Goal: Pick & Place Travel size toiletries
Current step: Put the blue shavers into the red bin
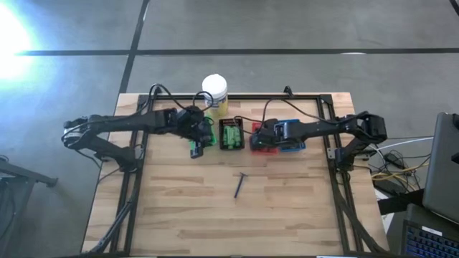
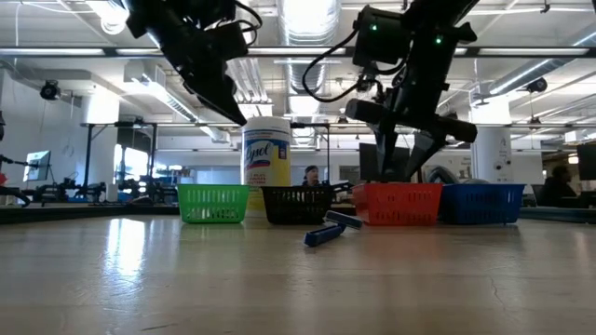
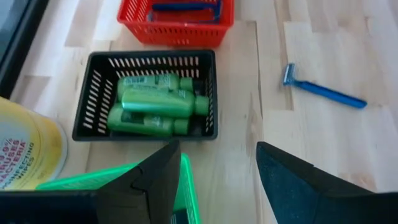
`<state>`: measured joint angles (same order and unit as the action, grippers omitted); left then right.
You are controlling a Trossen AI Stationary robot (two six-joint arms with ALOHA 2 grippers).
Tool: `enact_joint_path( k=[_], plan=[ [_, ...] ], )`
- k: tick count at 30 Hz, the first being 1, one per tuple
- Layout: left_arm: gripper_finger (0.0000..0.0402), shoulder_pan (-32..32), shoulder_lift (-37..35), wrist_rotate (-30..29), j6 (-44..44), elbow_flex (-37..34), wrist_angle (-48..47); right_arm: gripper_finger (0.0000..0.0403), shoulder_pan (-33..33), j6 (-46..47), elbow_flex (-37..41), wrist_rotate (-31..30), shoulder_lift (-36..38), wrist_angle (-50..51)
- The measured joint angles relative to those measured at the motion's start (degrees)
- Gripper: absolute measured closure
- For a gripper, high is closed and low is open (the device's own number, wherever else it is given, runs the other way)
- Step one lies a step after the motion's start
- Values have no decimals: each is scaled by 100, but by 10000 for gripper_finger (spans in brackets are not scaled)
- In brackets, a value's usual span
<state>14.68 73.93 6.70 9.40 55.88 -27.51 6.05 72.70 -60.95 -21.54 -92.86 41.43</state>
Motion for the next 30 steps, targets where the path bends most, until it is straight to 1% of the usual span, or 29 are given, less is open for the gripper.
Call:
enact_joint_path(
  k=[5,6,9,12,16,19,21,23,26,28,30],
  plan=[
    [188,0,-4,0,131,0,-243,140,-161,-548,-176,213,54,30],
    [188,0,-4,0,161,0,-299,133,-222,-606,-260,342,64,35],
    [188,0,-5,-1,277,-33,-379,118,-379,-459,-440,1078,21,135],
    [188,6,-7,-16,471,-146,-444,117,-586,67,-568,1626,-259,109],
    [188,83,-47,-20,864,-331,-483,130,-977,899,-947,1806,-839,1],
    [188,148,-181,-14,1215,-496,-480,139,-1227,1592,-1411,2003,-1345,39],
    [188,182,-326,-4,1347,-572,-494,144,-1382,1949,-1818,2006,-1676,31],
    [188,188,-541,11,1332,-666,-606,147,-1499,2098,-2228,2037,-1990,58],
    [188,210,-960,-29,1279,-743,-578,149,-1603,2381,-2820,2082,-2489,520],
    [188,236,-1223,-101,1095,-743,-482,148,-1629,2549,-3131,2161,-2799,902],
    [188,251,-1460,-120,751,-743,-271,146,-1641,2595,-3402,2260,-3045,1078]
  ],
)
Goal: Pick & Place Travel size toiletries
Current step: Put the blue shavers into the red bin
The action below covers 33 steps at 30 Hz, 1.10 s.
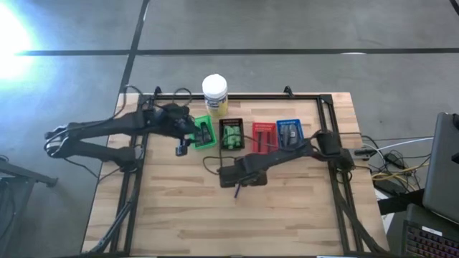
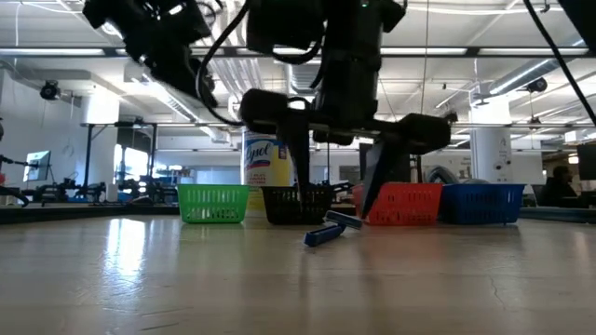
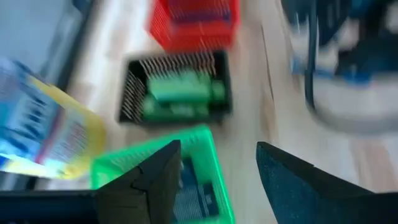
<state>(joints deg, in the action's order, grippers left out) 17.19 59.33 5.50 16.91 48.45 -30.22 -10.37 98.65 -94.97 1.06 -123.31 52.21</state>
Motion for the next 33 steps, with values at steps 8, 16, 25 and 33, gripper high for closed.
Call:
enact_joint_path(
  k=[8,16,25,33],
  plan=[
    [188,0,-664,2,-376,2,139,189,-29,176,-733,147,-743,177],
    [188,0,-802,0,-240,0,31,303,-112,192,-1015,171,-1027,751],
    [188,0,-795,0,-85,0,18,380,-140,-66,-979,25,-881,1147],
    [188,0,-789,-3,-29,0,29,379,144,-478,-901,-490,368,2320]
  ],
)
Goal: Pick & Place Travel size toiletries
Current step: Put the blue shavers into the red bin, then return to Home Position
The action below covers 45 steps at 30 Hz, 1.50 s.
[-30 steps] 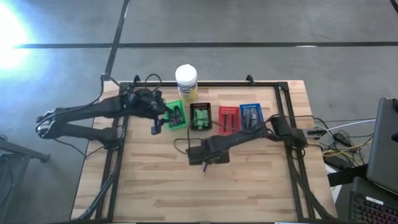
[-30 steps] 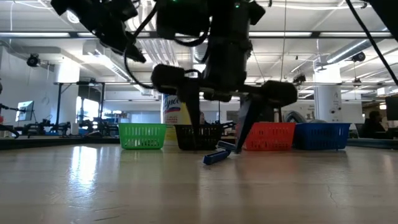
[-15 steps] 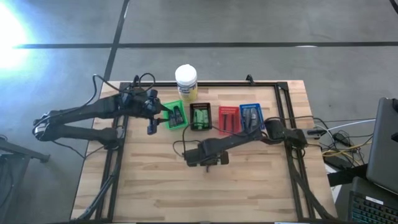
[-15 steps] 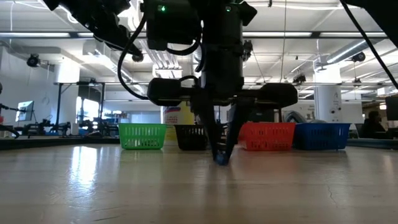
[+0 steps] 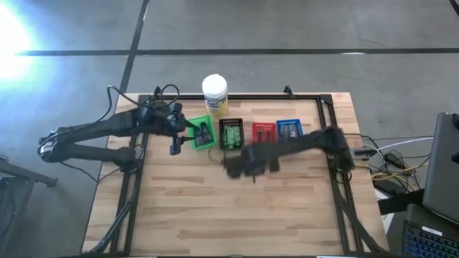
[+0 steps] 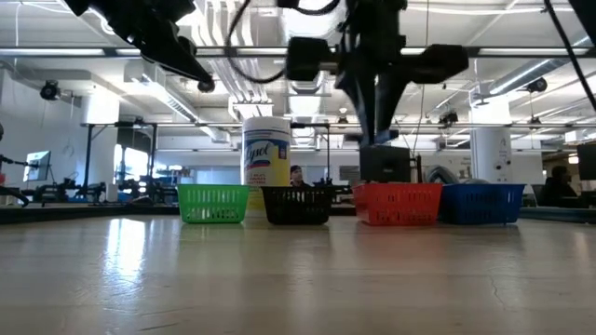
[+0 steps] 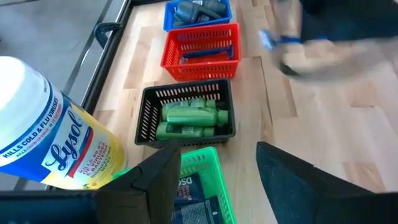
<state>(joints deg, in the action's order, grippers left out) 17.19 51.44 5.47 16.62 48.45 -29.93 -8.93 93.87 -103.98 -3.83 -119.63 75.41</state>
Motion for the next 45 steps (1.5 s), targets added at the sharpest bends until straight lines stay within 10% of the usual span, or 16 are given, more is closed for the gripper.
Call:
enact_joint_path(
  k=[18,45],
  plan=[
    [188,2,7,-287,-763,0,26,379,2713,-2301,3189,-174,1890,-2059],
    [188,7,20,-372,-1142,0,273,185,2469,-2930,3094,-213,2282,-2380]
  ],
)
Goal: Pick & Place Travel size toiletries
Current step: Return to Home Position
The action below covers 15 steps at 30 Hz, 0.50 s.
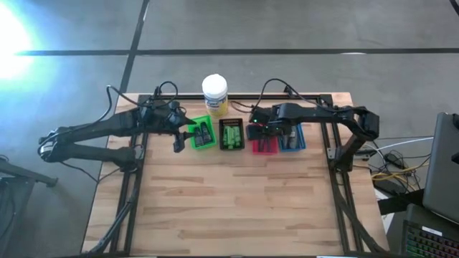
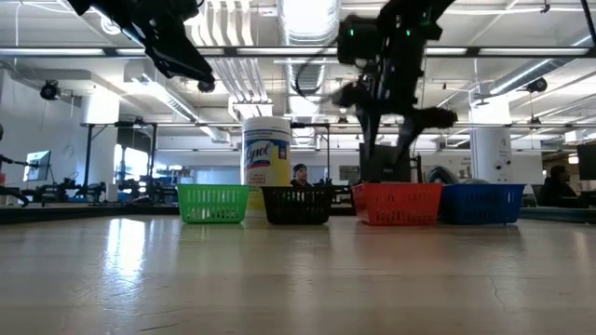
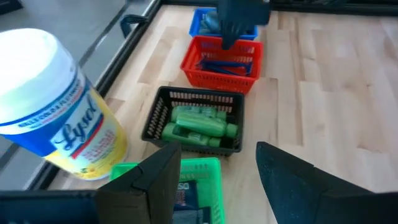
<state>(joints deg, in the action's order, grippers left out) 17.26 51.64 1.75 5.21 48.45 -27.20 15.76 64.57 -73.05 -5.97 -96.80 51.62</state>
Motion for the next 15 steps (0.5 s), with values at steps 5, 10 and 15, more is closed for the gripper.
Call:
enact_joint_path(
  k=[5,10,15],
  plan=[
    [188,72,0,240,-133,5,10,166,-216,-1107,-586,-21,235,85],
    [188,338,59,406,-144,136,24,149,-187,-1529,-1236,78,464,270],
    [188,541,178,525,-193,285,13,132,-205,-2382,-1552,796,804,-597]
  ],
)
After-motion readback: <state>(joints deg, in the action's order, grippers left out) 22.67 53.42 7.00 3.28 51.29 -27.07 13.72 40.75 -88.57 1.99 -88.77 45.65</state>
